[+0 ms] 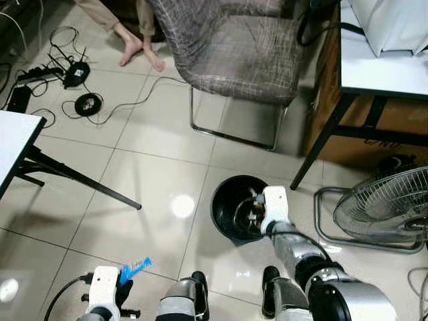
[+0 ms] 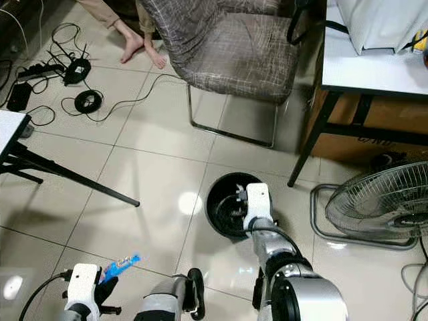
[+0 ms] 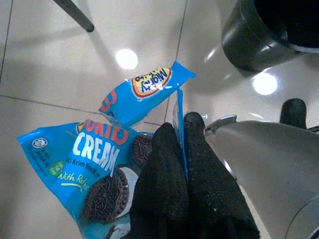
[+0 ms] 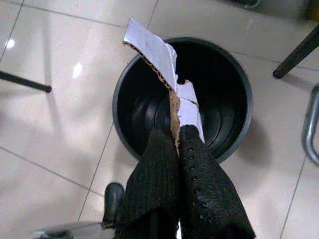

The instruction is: Picking trash to rubbish bin

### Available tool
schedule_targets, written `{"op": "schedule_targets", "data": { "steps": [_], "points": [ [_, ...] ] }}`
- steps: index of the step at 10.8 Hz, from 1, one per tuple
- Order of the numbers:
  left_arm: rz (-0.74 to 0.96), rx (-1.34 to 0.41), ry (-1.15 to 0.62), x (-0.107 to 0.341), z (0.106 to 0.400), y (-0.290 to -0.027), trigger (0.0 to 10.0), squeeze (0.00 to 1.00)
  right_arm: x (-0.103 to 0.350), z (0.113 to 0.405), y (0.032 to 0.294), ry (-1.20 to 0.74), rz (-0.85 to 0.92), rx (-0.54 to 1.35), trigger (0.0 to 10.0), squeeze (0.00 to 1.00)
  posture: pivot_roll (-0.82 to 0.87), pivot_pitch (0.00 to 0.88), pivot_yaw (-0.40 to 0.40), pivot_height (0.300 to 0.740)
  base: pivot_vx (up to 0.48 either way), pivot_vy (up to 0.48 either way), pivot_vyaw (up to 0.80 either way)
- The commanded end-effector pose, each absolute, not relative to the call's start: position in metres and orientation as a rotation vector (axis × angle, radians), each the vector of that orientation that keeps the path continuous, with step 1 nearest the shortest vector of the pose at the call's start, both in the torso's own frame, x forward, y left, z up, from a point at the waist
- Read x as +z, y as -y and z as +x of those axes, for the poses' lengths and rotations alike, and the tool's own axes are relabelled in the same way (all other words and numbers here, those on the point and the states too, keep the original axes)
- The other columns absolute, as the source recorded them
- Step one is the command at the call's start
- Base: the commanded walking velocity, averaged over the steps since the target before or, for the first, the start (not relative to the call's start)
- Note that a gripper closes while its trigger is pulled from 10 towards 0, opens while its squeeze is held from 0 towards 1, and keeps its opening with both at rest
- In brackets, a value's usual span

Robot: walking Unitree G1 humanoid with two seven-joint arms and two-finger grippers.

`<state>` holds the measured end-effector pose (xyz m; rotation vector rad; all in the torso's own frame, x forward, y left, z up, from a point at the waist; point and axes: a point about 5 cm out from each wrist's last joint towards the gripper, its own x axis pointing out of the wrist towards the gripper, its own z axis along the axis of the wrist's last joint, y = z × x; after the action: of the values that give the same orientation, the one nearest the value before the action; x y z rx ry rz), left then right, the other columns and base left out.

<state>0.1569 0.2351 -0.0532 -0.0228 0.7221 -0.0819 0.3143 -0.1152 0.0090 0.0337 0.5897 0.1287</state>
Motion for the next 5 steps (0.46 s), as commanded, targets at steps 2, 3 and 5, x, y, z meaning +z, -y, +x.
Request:
{"op": "schedule_targets", "data": {
  "steps": [2, 3, 5],
  "points": [
    [-0.023, -0.057, -0.782, -0.0594, 0.1401, -0.242, 10.0, 0.0, 0.011, 0.3162, 0.1177, -0.576, 0.066, 0.095, 0.0, 0.0, 0.22, 0.341, 0.159, 0.74, 0.0, 0.0, 0.0],
    [-0.021, -0.051, -0.786, -0.0594, 0.1388, -0.2435, 10.0, 0.0, 0.0112, 0.3166, 0.1198, -0.573, 0.071, 0.09, 0.0, 0.0, 0.22, 0.343, 0.159, 0.74, 0.0, 0.0, 0.0],
    [-0.023, -0.051, -0.788, -0.0593, 0.1385, -0.2421, 10.0, 0.0, 0.011, 0.3163, 0.1193, -0.575, 0.08, 0.098, 4.7, 1.0, 0.22, 0.343, 0.159, 0.74, 0.0, 0.0, 0.0]
  ]
}}
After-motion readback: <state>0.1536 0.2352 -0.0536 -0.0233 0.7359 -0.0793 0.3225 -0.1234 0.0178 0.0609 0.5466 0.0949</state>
